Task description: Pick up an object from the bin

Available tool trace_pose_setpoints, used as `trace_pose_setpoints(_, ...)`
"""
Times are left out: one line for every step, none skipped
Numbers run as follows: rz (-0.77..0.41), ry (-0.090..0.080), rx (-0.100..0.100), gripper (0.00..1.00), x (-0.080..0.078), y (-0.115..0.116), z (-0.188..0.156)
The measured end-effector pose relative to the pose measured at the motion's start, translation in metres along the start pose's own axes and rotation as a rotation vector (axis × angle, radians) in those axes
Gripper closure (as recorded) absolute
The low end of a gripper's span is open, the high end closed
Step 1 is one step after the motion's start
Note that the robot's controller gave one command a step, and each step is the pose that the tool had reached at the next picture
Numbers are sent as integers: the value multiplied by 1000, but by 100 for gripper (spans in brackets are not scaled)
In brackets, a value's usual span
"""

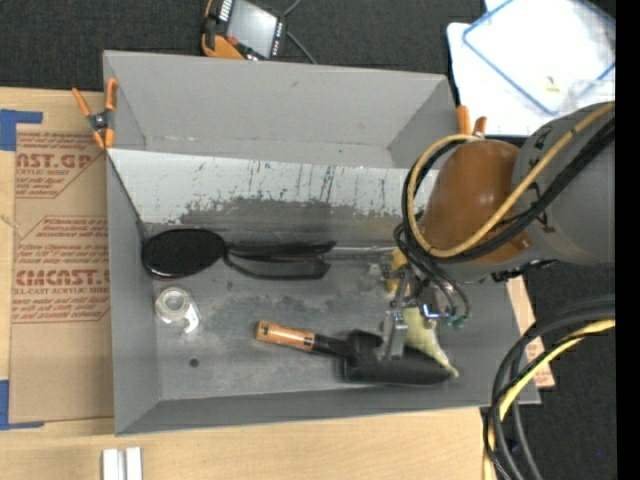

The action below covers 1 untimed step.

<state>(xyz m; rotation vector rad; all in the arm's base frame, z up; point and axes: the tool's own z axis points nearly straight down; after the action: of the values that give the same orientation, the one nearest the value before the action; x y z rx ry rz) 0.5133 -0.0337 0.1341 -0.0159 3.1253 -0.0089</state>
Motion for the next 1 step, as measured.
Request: trace_pose_setpoints(158, 27, -6, 0, 14, 28, 36)
